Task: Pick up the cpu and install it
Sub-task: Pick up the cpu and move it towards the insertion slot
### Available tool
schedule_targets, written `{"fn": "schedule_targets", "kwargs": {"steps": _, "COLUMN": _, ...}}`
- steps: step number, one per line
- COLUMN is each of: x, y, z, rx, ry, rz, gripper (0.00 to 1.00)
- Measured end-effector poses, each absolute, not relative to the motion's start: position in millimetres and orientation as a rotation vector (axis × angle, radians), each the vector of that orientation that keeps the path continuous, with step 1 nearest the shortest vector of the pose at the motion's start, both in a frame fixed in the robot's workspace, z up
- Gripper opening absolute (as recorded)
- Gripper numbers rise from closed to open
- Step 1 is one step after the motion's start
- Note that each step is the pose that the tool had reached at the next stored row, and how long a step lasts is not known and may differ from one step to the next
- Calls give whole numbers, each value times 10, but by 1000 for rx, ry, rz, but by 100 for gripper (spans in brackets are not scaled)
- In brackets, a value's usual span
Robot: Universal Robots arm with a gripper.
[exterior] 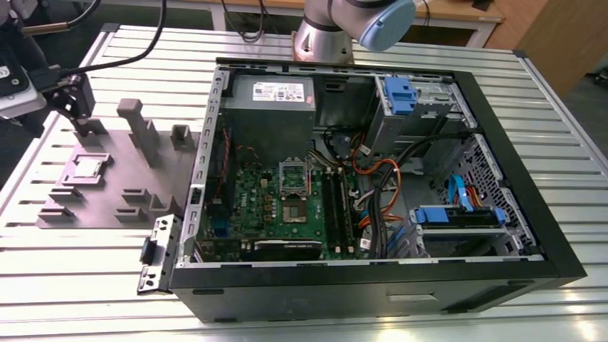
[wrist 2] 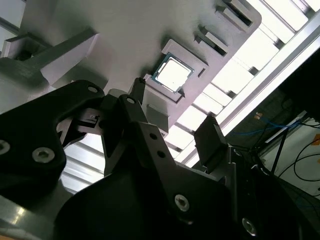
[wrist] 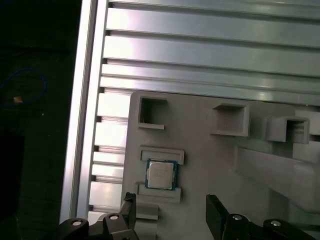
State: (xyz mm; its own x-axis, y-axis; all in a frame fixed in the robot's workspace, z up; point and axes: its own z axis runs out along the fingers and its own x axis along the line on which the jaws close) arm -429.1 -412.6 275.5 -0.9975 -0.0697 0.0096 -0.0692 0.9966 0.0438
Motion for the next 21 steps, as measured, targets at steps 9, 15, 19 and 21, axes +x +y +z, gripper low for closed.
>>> {"fn": "schedule_targets", "kwargs": {"steps": 9, "x": -4291, "y": -4126, "z": 2687, "rx": 109, "ry": -3127, "rz": -68, "gripper": 66}}
{"fn": "schedule_targets", "kwargs": {"steps": 15, "x": -4291, "y": -4126, "z": 2659, "rx": 109, "ry": -3128, "rz": -68, "gripper": 66}}
{"fn": "schedule_targets", "kwargs": {"steps": 19, "x": -4291, "y": -4126, "z": 2589, "rx": 109, "ry": -3128, "rz": -68, "gripper": 66}}
{"fn": "schedule_targets", "kwargs": {"steps": 21, "x": -4291, "y": -4126, "z": 2553, "rx": 109, "ry": -3128, "rz": -68, "gripper": 66}}
